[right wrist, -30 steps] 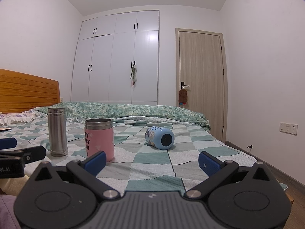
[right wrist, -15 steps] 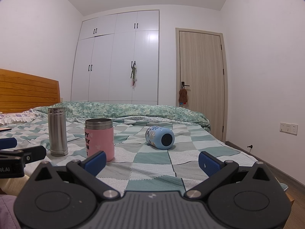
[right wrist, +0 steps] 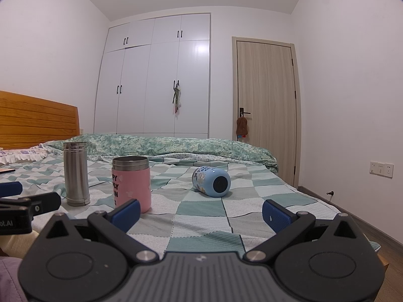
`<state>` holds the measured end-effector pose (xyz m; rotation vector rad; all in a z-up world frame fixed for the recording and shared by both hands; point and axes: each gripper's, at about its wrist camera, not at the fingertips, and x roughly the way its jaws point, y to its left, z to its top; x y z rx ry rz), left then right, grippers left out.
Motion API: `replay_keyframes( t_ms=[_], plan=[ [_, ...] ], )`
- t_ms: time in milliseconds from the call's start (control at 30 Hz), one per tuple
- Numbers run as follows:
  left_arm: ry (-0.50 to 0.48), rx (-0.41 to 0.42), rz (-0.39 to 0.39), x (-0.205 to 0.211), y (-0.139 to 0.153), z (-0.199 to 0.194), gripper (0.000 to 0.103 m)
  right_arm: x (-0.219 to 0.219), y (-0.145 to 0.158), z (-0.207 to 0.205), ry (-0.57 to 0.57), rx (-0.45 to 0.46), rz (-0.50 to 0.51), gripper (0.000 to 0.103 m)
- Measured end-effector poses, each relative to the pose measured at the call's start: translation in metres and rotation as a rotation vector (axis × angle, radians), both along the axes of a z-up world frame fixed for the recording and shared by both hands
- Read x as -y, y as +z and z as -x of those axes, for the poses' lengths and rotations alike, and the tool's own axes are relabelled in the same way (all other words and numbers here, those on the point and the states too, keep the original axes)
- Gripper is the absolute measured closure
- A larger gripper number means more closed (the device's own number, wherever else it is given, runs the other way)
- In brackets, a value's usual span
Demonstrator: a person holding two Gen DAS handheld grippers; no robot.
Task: Flip cup upright
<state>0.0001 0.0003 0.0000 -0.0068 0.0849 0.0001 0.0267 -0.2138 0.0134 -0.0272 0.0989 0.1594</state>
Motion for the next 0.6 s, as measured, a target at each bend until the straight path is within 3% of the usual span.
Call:
replay_keyframes(
  t_ms=[600],
  plan=[
    [0.001,-0.003,-0.003,0.0006,0.0004,-0.0002,0.0,-0.0009,-0.0002,0.0006,0.0,-0.001,0.0,0.0]
  ],
)
